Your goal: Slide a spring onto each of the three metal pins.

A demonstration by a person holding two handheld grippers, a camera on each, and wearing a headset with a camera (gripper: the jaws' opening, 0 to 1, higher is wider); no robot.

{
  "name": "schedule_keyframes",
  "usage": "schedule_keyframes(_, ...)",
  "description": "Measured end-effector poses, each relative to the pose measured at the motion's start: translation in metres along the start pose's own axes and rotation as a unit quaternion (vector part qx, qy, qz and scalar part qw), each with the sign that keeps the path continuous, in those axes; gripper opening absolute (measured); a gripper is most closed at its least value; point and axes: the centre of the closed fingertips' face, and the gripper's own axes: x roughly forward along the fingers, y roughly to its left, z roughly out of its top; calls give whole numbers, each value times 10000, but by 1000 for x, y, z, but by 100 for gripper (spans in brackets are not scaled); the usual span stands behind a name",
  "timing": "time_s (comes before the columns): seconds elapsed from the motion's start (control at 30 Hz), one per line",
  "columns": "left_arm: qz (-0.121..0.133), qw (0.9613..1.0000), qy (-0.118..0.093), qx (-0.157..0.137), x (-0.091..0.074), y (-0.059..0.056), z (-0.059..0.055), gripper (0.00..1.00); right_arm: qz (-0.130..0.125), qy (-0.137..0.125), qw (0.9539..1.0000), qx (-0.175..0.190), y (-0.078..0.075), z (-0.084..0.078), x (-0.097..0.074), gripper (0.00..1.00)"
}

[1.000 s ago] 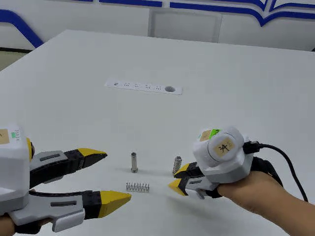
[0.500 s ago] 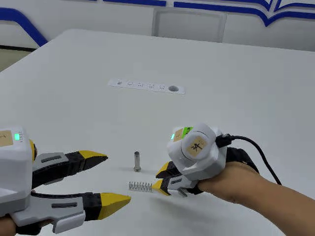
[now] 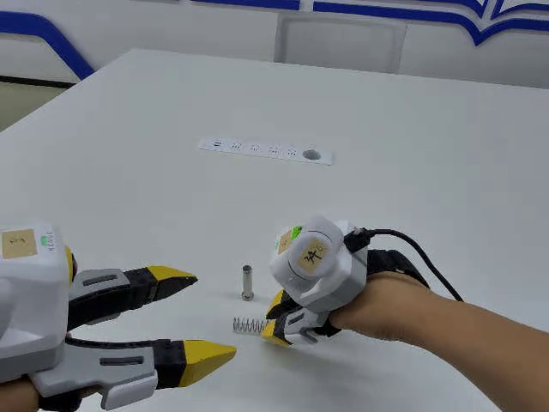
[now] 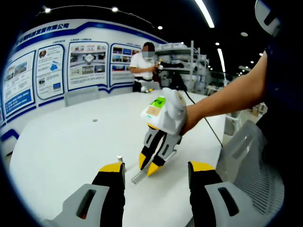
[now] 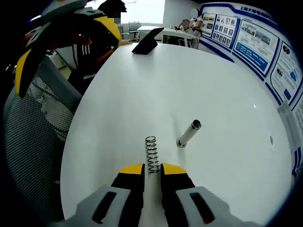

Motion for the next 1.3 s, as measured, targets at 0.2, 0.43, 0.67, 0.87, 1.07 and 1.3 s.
schedule_keyframes(0.2, -11, 10000, 12, -8, 0, 0, -1, 54, 148, 126, 9998, 50, 2, -2, 5, 12)
schedule_keyframes(0.43, -35, 10000, -12, -36, 0, 0, -2, 54, 179, 197, 9994, 227, 3, -4, 3, 12)
schedule_keyframes(0.67, -135, 9999, 59, -17, 3, -4, -4, 53, 198, 156, 9990, 375, 10, -9, -3, 11)
schedule_keyframes(0.87, -276, 9995, 114, 47, 10, -8, -3, 50, 313, 46, 9986, 422, 21, -8, -18, 11)
schedule_keyframes(1.07, -434, 9985, 284, 185, 17, -14, -9, 49, 467, -83, 9984, 309, 37, -3, -41, 11)
schedule_keyframes(1.3, -710, 9946, 608, 443, 25, -27, -23, 48, 734, -117, 9972, -11, 61, 1, -70, 11)
